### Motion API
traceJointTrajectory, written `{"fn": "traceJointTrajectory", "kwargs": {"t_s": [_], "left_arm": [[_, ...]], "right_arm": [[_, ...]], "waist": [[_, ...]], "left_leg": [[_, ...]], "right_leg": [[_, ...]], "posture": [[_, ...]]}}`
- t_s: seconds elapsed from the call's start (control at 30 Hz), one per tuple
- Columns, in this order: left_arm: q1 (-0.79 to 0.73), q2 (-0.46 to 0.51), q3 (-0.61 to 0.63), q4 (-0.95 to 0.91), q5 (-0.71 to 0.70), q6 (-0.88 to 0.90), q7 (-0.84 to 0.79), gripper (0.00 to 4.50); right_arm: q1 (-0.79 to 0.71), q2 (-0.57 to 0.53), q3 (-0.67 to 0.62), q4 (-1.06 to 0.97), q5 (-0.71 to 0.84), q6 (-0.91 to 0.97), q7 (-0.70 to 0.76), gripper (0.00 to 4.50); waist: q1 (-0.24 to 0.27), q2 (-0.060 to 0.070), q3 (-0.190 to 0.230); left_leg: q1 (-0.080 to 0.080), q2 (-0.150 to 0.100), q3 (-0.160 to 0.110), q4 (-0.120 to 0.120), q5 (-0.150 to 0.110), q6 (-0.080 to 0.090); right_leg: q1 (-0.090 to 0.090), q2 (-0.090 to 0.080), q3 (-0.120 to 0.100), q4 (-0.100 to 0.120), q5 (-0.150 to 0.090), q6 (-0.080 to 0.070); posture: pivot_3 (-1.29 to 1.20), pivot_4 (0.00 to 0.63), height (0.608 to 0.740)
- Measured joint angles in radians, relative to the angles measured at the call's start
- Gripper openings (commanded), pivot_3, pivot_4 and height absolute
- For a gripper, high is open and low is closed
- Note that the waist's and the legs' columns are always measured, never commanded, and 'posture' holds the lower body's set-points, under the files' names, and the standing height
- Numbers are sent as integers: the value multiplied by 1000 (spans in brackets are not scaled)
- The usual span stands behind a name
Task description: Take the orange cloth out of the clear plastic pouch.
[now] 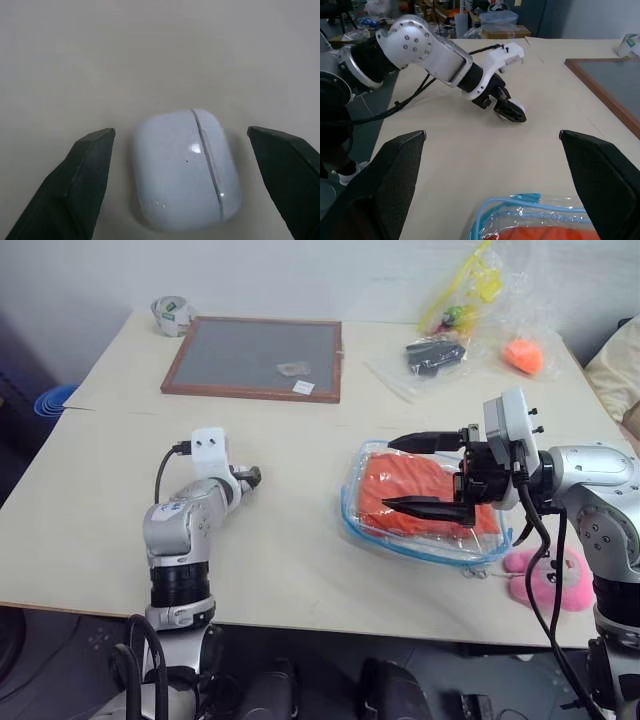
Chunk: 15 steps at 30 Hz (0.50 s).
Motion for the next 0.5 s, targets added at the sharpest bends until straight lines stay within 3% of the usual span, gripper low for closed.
{"fn": "traceJointTrajectory", "kwargs": {"t_s": [0.23,0.5], "left_arm": [[-26,-34,27,63,9,-44,21,2356],[10,-84,57,-51,13,30,73,2335]], "right_arm": [[0,4,0,-38,36,19,-34,4500],[0,8,2,-41,48,20,-56,4500]], "waist": [[4,0,0],[0,-1,0]], "left_leg": [[2,0,1,0,0,0],[2,1,1,0,0,0]], "right_leg": [[0,0,2,1,0,0],[0,0,2,0,0,0]], "posture": [[0,150,740],[0,150,740]]}}
